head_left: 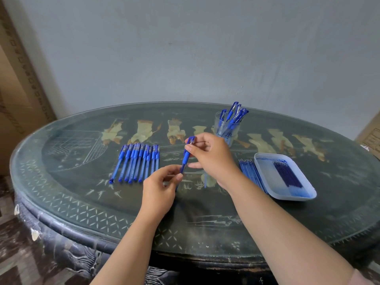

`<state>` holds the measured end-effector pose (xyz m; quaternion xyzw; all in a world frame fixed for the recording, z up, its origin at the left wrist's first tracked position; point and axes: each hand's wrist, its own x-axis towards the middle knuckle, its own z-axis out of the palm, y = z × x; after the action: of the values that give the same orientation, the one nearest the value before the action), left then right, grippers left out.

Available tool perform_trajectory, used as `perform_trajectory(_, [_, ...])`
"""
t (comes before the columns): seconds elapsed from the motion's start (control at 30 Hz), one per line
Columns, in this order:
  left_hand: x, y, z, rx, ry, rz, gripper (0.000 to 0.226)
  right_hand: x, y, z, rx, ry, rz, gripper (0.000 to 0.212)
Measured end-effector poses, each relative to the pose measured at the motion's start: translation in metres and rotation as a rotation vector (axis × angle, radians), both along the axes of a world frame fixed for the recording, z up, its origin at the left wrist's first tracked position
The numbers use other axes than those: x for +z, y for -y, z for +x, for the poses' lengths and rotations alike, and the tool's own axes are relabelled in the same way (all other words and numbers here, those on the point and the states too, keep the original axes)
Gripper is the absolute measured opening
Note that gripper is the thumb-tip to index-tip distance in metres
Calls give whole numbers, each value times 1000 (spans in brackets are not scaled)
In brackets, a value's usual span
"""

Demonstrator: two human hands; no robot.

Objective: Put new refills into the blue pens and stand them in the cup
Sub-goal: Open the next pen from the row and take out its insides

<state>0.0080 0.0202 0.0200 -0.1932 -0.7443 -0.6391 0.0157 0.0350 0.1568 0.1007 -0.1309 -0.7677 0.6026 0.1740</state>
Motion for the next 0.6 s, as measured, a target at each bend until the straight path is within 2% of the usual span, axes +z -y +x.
perform_trajectory(0.17, [2, 1, 0, 8, 2, -13, 34, -1, 5, -1, -2, -17, 80, 7])
perform_trajectory(0.33, [2, 1, 2, 35, -17, -21, 28, -4, 6, -11, -21, -86, 376, 9])
perform_trajectory(0.6, [1, 3, 0, 73, -19, -32, 24, -16, -13, -19, -128, -130, 416, 9])
